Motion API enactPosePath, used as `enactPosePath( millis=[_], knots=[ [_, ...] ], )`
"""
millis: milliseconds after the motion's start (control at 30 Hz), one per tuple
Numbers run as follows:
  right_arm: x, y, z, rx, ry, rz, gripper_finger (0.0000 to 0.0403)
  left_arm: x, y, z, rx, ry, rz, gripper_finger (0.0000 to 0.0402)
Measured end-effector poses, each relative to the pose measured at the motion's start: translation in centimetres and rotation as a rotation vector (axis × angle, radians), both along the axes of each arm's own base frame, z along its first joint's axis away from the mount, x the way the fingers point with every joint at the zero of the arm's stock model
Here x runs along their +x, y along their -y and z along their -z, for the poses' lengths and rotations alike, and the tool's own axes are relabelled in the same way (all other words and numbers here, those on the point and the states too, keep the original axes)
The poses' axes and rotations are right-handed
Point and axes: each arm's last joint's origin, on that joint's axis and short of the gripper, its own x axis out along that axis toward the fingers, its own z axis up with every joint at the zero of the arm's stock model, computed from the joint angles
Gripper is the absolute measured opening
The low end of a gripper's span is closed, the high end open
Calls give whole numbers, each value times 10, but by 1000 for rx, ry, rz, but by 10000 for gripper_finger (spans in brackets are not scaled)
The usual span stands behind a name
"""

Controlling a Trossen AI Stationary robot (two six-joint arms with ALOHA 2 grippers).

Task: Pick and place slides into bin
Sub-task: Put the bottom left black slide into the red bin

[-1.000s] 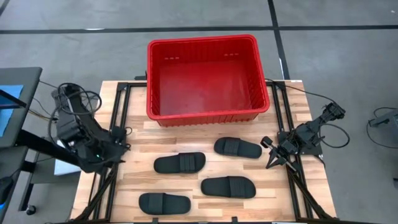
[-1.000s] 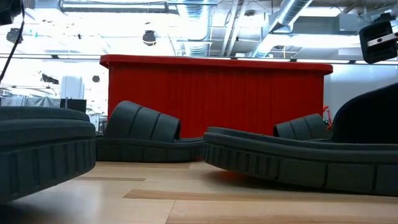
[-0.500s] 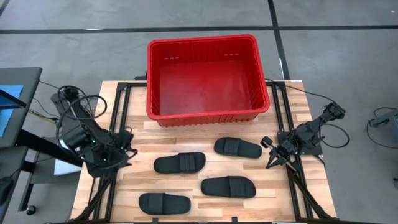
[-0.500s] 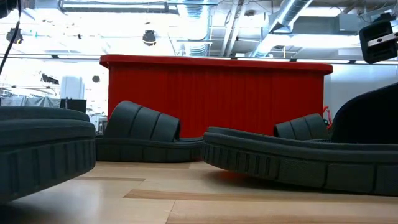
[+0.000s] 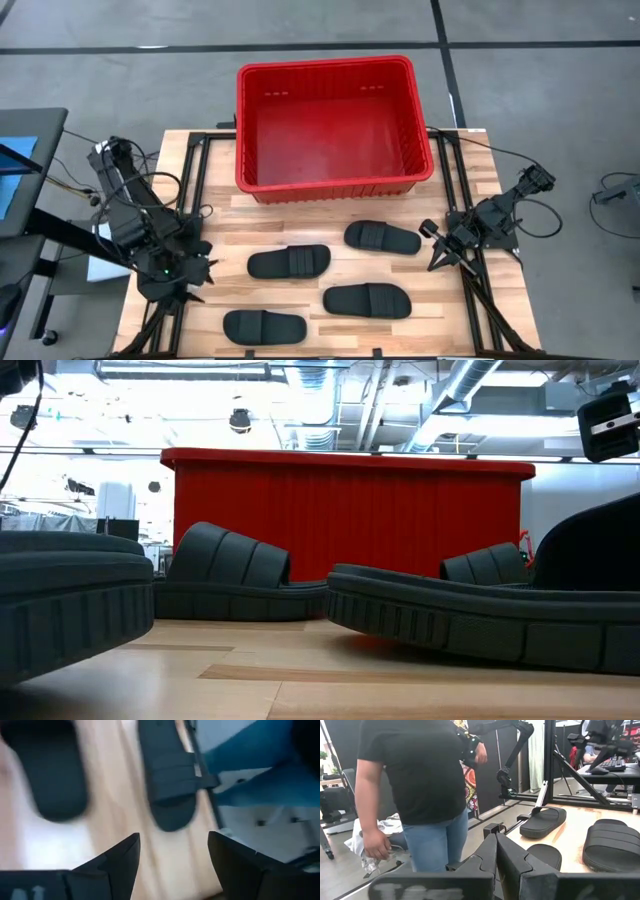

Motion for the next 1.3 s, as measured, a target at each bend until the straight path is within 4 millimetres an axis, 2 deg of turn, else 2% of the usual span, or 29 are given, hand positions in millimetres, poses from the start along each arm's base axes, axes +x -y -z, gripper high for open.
enactPosePath(
  millis=[100, 200, 433, 633, 933, 1300],
  knots=[
    [0, 0, 0, 0, 0, 0, 0, -3, 5, 8, -70, -46, -13, 226],
    [0, 0, 0, 0, 0, 0, 0, -2, 10, 12, -110, -19, -19, 226],
    [0, 0, 0, 0, 0, 0, 0, 5, 18, 25, -144, -122, -201, 226],
    [0, 0, 0, 0, 0, 0, 0, 21, 32, 47, -117, -210, -373, 226],
    [0, 0, 0, 0, -1, 0, 0, 46, 56, 85, -98, -352, -421, 226],
    [0, 0, 0, 0, 0, 0, 0, 67, 64, 126, -53, -524, -472, 226]
  ],
)
